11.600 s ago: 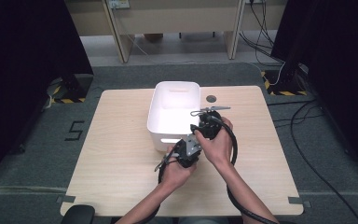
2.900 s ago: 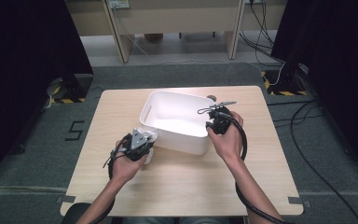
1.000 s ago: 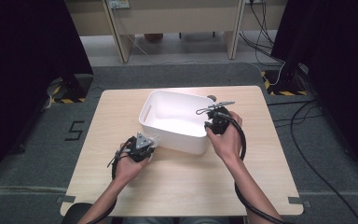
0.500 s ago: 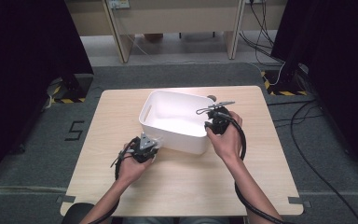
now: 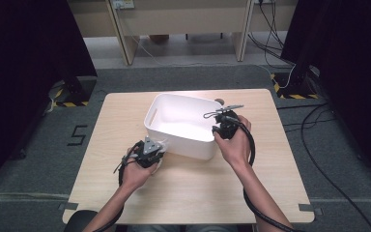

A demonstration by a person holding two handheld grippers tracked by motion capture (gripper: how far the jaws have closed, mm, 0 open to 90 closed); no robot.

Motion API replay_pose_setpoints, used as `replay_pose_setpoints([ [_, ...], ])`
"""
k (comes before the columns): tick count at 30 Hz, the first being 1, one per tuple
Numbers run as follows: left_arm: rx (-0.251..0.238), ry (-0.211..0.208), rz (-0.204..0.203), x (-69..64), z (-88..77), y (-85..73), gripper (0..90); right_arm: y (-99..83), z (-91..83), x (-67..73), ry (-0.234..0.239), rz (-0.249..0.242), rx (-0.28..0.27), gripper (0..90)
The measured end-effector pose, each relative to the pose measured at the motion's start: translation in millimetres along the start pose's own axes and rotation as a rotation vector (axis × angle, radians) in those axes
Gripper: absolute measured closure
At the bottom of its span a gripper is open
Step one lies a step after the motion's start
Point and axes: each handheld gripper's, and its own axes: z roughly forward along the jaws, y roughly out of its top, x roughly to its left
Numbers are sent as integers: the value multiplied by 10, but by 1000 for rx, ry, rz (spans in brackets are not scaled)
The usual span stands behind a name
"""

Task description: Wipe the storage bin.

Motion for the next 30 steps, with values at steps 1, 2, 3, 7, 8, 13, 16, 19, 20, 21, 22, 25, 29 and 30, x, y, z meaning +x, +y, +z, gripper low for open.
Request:
replay_pose_setpoints([
  [1, -1, 0, 4, 2, -11, 10, 789, 0, 0, 0, 0, -1, 0, 681],
  [2, -6, 1, 1, 1, -19, 19, 789, 0, 0, 1, -1, -1, 0, 681],
  [3, -5, 0, 1, 4, -31, 29, 789, 0, 1, 0, 0, -1, 0, 681],
  [7, -20, 6, 0, 4, -65, 60, 789, 0, 2, -2, 0, 1, -1, 681],
  [8, -23, 6, 0, 5, -77, 69, 789, 0, 1, -1, 0, 1, 0, 682],
  [13, -44, 15, -4, 6, -122, 111, 789, 0, 4, -7, 2, 2, -1, 681],
  [16, -53, 19, -4, 4, -133, 126, 789, 1, 7, -12, 2, 2, -2, 682],
  [19, -60, 22, -2, 2, -156, 145, 789, 1, 8, -11, 2, 2, -2, 681],
  [20, -63, 23, 0, 3, -166, 155, 789, 1, 8, -9, 2, 3, -1, 682],
  [21, -66, 23, 0, 4, -177, 165, 789, 1, 8, -9, 2, 3, -1, 681],
  [22, -73, 25, -2, 2, -184, 174, 789, 1, 9, -9, 1, 3, -1, 681],
  [25, -83, 27, 1, 2, -213, 208, 789, -1, 12, -7, -3, 1, -2, 681],
  [29, -93, 29, 1, -5, -236, 235, 789, -2, 15, -10, -5, 0, -2, 681],
  [30, -94, 28, 0, -6, -242, 243, 789, -2, 15, -10, -5, 0, -3, 681],
])
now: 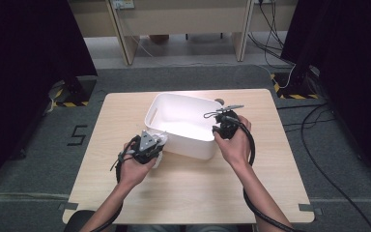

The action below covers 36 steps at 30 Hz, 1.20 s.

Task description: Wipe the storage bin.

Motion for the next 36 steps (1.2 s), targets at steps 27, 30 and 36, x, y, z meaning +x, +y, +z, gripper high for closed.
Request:
replay_pose_setpoints([
  [27, -27, 12, 20, 25, -64, 120, 789, 0, 4, 11, 2, 6, -2, 680],
  [30, -26, 15, 25, 16, -63, 129, 789, 1, 4, 12, 1, 6, -2, 680],
  [36, -34, 8, 29, -32, -51, 155, 788, 1, 4, 14, 0, 7, -1, 680],
])
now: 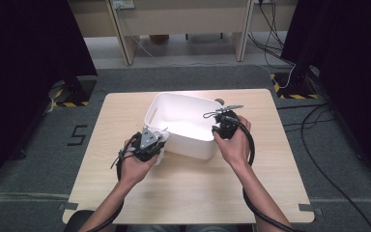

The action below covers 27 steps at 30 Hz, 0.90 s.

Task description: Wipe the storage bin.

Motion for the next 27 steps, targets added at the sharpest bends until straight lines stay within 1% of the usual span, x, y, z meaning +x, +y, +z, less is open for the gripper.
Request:
replay_pose_setpoints([
  [1, 2, 2, 5, -2, 1, 4, 789, 0, 0, -2, 0, -2, 0, 680],
  [3, -1, 1, 2, -16, 7, 10, 789, -1, 0, -3, 0, -2, 0, 679],
  [9, 4, -12, 14, -69, 24, 29, 789, -1, 0, -2, 1, -1, 0, 679],
  [12, 8, -14, 20, -58, 26, 32, 789, -2, 1, -2, 1, 2, -1, 679],
  [21, 1, -10, 15, -54, 37, 24, 789, 0, 3, -1, 2, 3, -2, 676],
  [27, 6, -11, 14, -68, 56, 1, 789, 0, 4, -2, 3, 4, -4, 676],
])
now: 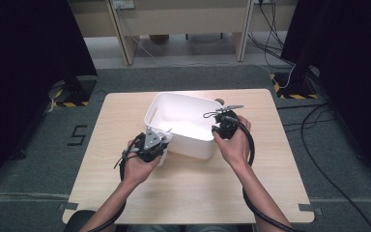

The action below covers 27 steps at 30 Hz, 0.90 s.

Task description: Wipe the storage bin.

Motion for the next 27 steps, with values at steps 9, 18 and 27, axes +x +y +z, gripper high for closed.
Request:
replay_pose_setpoints([
  [9, 20, -12, -13, -16, 42, -53, 789, 1, 0, 4, 1, 2, 1, 675],
  [18, 39, -13, -13, -31, 92, -111, 789, 0, -1, 6, 1, 2, 0, 674],
  [27, 60, -17, -9, -41, 140, -163, 790, 1, 0, 6, 2, 4, 0, 673],
])
